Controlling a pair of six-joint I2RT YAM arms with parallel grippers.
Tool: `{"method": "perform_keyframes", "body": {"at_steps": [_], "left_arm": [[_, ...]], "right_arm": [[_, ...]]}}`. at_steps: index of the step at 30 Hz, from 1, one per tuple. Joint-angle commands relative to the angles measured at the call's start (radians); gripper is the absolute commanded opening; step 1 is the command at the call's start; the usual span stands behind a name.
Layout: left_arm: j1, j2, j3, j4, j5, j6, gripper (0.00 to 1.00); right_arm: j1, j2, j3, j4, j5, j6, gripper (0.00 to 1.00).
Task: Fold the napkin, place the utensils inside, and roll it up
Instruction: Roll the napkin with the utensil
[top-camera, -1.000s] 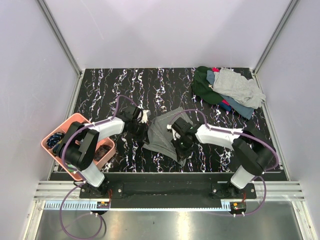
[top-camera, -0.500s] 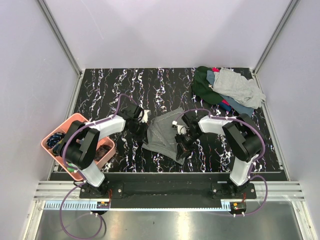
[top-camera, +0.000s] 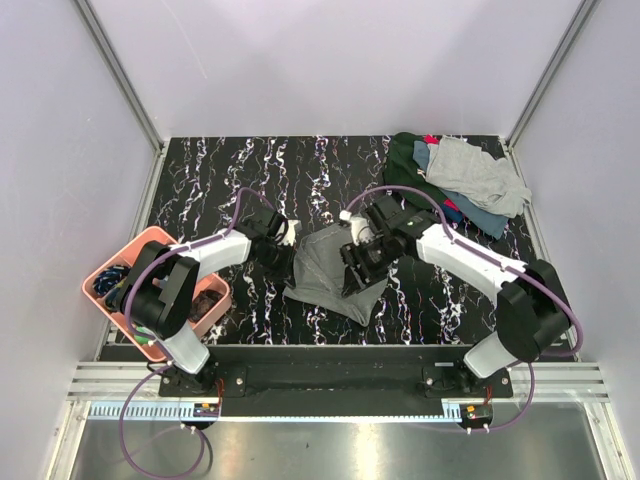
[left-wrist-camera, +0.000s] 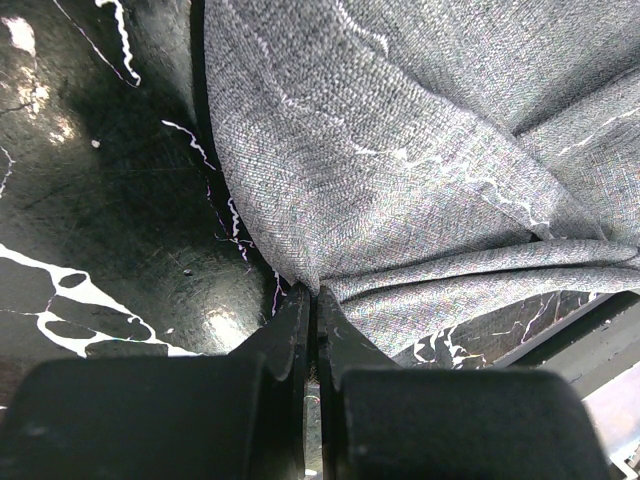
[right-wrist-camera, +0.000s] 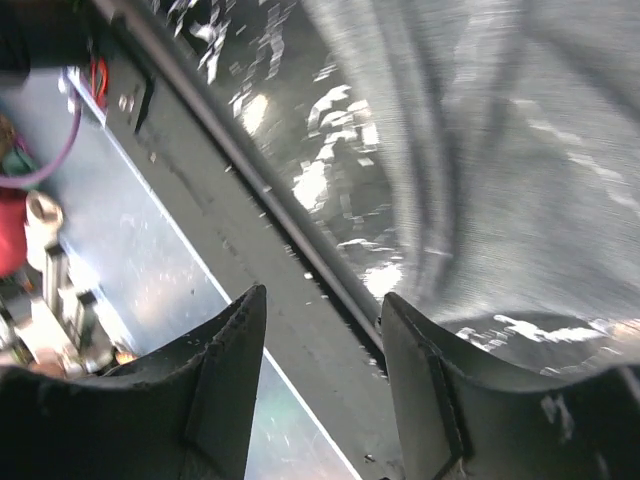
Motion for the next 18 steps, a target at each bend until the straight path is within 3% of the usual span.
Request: {"method": "perform_keyframes", "body": {"at_steps": [1, 7, 18], "left_arm": [[0.001, 0.001, 0.017, -0.021, -0.050, 0.027, 0.00], [0.001, -0.004, 0.014, -0.022, -0.049, 0.027, 0.00], [0.001, -0.010, 0.012, -0.022, -0.052, 0.031, 0.00]], "right_arm": [[0.112, 0.025, 0.014, -0.050, 0.032, 0.034, 0.58], [0.184, 0.103, -0.017, -0.027, 0.032, 0.072, 0.57], [0.118, 0.162, -0.025, -0.086, 0.182, 0.075, 0.57]]}}
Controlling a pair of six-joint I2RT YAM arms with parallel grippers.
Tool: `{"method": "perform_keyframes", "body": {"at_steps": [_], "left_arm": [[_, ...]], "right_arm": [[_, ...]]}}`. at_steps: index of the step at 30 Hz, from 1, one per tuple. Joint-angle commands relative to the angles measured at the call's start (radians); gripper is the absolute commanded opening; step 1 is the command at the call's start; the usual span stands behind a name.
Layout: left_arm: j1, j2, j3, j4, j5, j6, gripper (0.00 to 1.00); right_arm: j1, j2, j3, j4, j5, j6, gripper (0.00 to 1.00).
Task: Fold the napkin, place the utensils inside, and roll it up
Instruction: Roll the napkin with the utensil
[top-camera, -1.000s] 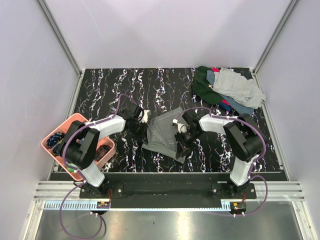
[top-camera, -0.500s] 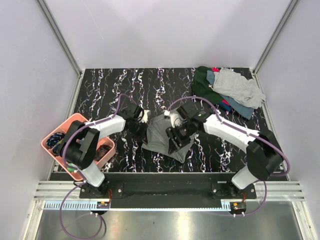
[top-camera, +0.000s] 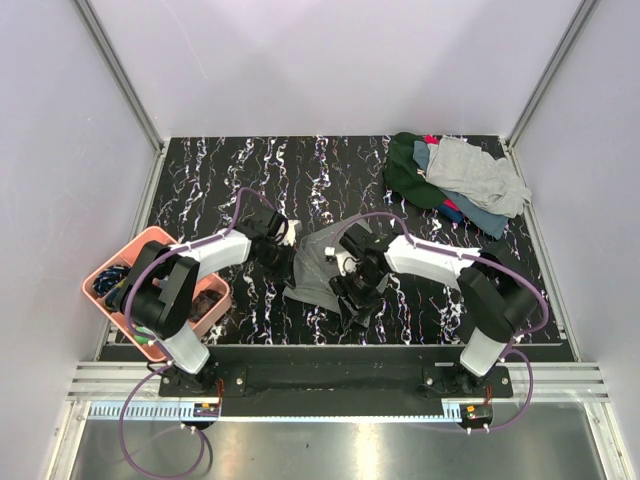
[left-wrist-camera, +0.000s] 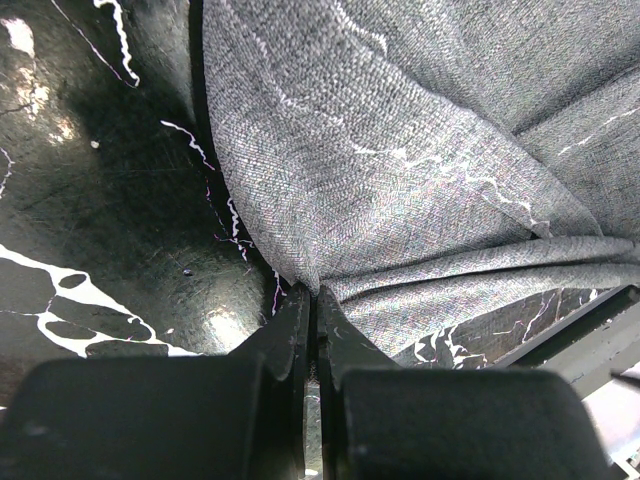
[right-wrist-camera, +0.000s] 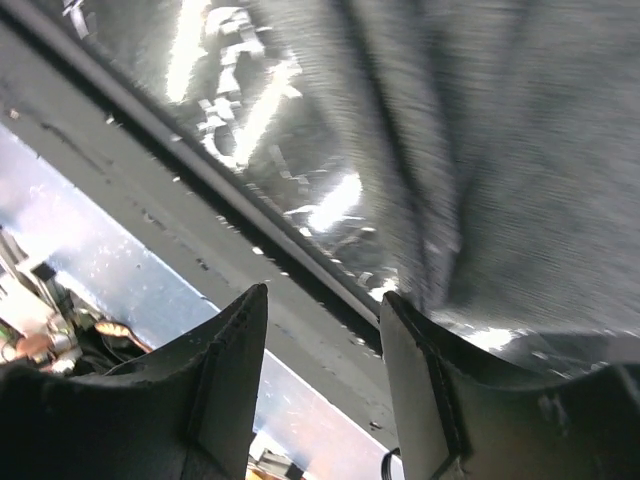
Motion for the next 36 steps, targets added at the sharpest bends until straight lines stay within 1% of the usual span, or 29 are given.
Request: {"method": "perform_keyframes", "body": {"at_steps": [1, 6, 10, 16, 21, 22, 24, 25, 26, 27, 28, 31, 33, 36], "left_arm": [[0.002, -0.009, 0.012, -0.023, -0.050, 0.027, 0.00], [0.000, -0.006, 0.013, -0.023, -0.050, 0.028, 0.00], [0.000, -0.007, 0.012, -0.023, -0.052, 0.028, 0.00], [-0.003, -0.001, 0.012, -0.021, -0.046, 0.025, 0.00], [-0.003, -0.004, 0.015, -0.041, -0.034, 0.019, 0.00], [-0.005, -0.004, 0.015, -0.043, -0.035, 0.018, 0.00], [-0.003, -0.003, 0.017, -0.053, -0.032, 0.014, 0.00], [-0.003, 0.001, 0.017, -0.055, -0.032, 0.014, 0.00], [-0.003, 0.002, 0.017, -0.056, -0.027, 0.013, 0.00], [-0.003, 0.005, 0.017, -0.059, -0.024, 0.013, 0.00], [-0.005, 0.005, 0.018, -0.061, -0.021, 0.011, 0.00], [-0.003, 0.004, 0.023, -0.063, -0.006, 0.010, 0.00], [-0.002, 0.004, 0.024, -0.064, 0.006, 0.011, 0.00], [0.000, 0.005, 0.026, -0.069, 0.009, 0.014, 0.00]], "right_arm": [[-0.062, -0.010, 0.012, -0.040, 0.072, 0.002, 0.57], [-0.098, 0.021, 0.012, -0.038, 0.058, -0.035, 0.57], [-0.099, 0.049, -0.002, -0.015, 0.041, -0.036, 0.56], [-0.113, 0.067, -0.005, 0.008, 0.061, -0.026, 0.55], [-0.108, -0.052, 0.095, -0.063, 0.093, -0.013, 0.55], [-0.101, -0.097, 0.133, -0.064, 0.130, -0.018, 0.56], [-0.044, -0.134, 0.158, -0.046, 0.187, -0.052, 0.57], [-0.011, -0.160, 0.165, -0.004, 0.281, -0.065, 0.58], [0.038, -0.171, 0.155, 0.033, 0.321, -0.085, 0.58], [0.062, -0.178, 0.142, 0.070, 0.345, -0.095, 0.59], [0.079, -0.189, 0.118, 0.146, 0.393, -0.102, 0.60], [0.148, -0.185, 0.061, 0.294, 0.473, -0.157, 0.61], [0.201, -0.171, 0.034, 0.349, 0.509, -0.223, 0.61], [0.241, -0.125, 0.021, 0.425, 0.541, -0.286, 0.62]]}}
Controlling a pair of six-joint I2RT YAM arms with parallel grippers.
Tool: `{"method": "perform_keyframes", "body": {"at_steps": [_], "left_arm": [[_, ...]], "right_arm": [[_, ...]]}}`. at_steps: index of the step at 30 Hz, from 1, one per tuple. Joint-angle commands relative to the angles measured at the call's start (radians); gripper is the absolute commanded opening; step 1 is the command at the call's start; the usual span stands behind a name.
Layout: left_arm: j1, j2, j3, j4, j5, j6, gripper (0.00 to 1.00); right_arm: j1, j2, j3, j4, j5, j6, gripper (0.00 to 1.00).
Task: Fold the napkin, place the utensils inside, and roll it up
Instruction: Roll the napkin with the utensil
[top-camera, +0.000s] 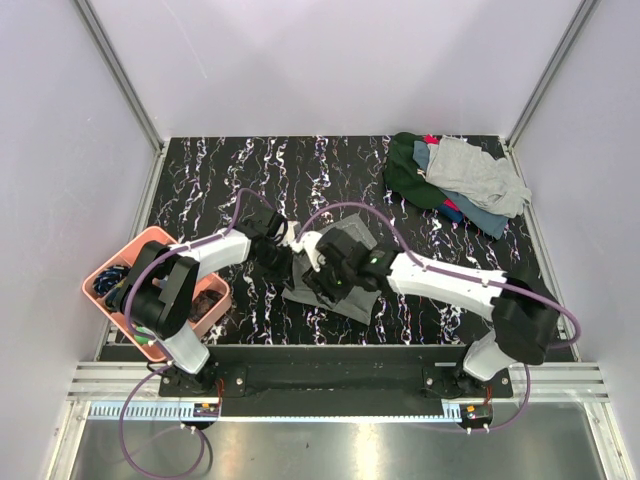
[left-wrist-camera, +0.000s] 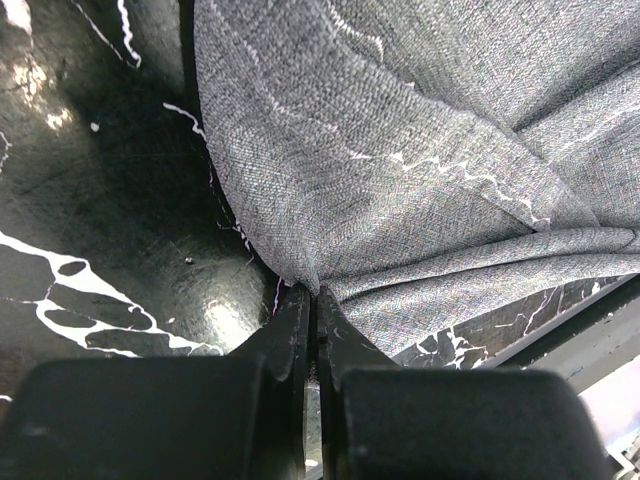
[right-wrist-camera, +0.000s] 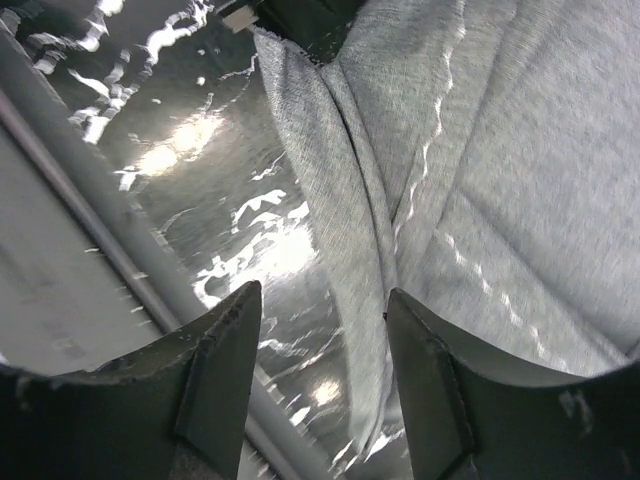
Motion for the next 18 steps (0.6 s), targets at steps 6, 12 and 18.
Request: {"method": "perform_keyframes", "body": {"at_steps": [6, 12, 18], "left_arm": [[0.002, 0.011, 0.025, -0.043, 0.016, 0.015, 0.00], [0.004, 0.027, 0.035, -0.049, 0.022, 0.020, 0.00], [0.007, 0.025, 0.043, -0.054, 0.024, 0.023, 0.00]], "right_arm": [[0.063, 0.139, -0.036, 0.192, 0.129, -0.178, 0.63], [0.061, 0.184, -0.039, 0.203, 0.093, -0.210, 0.64], [0.059, 0.231, -0.027, 0.197, 0.029, -0.209, 0.62]]}}
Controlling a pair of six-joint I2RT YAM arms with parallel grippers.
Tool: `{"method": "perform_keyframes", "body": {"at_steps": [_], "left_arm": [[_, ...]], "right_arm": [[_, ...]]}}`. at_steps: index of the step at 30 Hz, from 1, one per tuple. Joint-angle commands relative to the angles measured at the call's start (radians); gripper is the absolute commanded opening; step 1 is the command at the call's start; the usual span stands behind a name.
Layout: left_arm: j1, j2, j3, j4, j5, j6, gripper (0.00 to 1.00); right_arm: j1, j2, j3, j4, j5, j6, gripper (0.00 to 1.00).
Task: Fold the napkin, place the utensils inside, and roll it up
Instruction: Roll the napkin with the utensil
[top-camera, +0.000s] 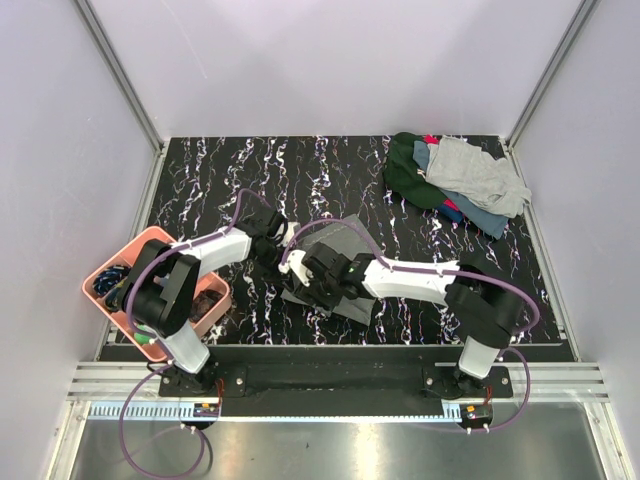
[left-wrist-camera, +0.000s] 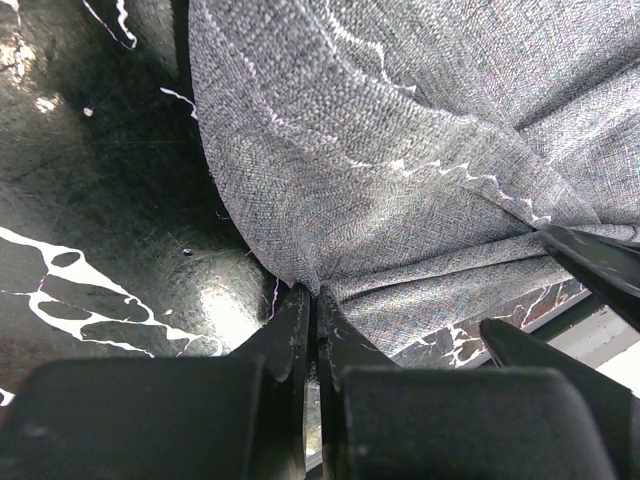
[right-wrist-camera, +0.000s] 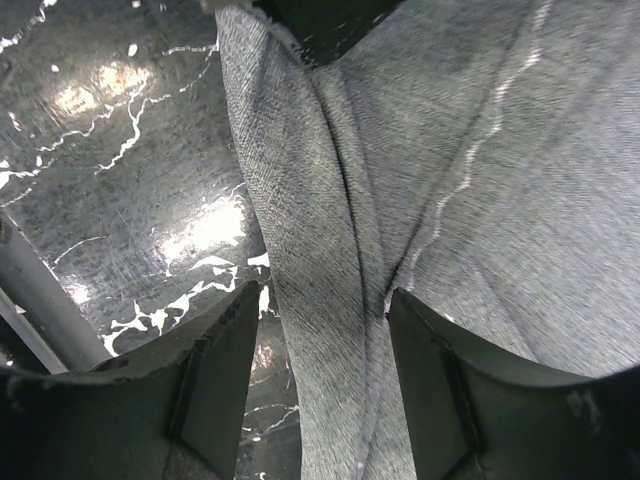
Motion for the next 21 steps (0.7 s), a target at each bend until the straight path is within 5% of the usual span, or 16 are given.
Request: {"method": "perform_keyframes", "body": {"at_steps": [1, 13, 18, 21], "left_arm": [[0.004, 0.012, 0.026, -0.015, 0.012, 0.021, 0.00], [0.010, -0.004, 0.024, 0.000, -0.006, 0.000, 0.00], [0.056, -0.084, 0.014, 0.048, -0.019, -0.051, 0.36], [0.082, -0.130, 0.003, 0.068, -0.028, -0.080, 0.46]], "right_arm": [[0.006, 0.049, 0.018, 0.028, -0.039, -0.018, 0.60], [-0.086, 0.118, 0.058, -0.086, -0.183, -0.001, 0.30], [-0.105, 0.122, 0.075, -0.132, -0.302, -0.012, 0.27], [-0.117, 0.130, 0.083, -0.141, -0.344, -0.012, 0.25]]}}
